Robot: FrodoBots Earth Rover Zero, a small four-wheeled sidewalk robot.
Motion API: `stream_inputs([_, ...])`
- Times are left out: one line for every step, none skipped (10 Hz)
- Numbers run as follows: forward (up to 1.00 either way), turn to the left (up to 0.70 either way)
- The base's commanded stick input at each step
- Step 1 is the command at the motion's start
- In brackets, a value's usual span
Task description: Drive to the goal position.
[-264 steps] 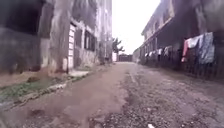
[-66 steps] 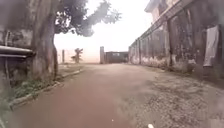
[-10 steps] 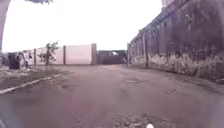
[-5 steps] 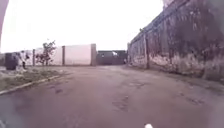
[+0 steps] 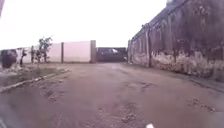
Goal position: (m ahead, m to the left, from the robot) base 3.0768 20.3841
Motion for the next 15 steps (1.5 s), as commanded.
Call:
stream_inputs([0.70,0.00])
stream_inputs([0.70,0.00])
stream_inputs([0.70,0.00])
stream_inputs([0.70,0.00])
stream_inputs([0.70,0.00])
stream_inputs([0.70,0.00])
stream_inputs([0.70,0.00])
stream_inputs([0.70,0.00])
stream_inputs([0.70,0.00])
stream_inputs([0.70,0.00])
stream_inputs([0.70,0.00])
stream_inputs([0.70,0.00])
stream_inputs([0.70,0.00])
stream_inputs([0.70,0.00])
stream_inputs([0.70,0.00])
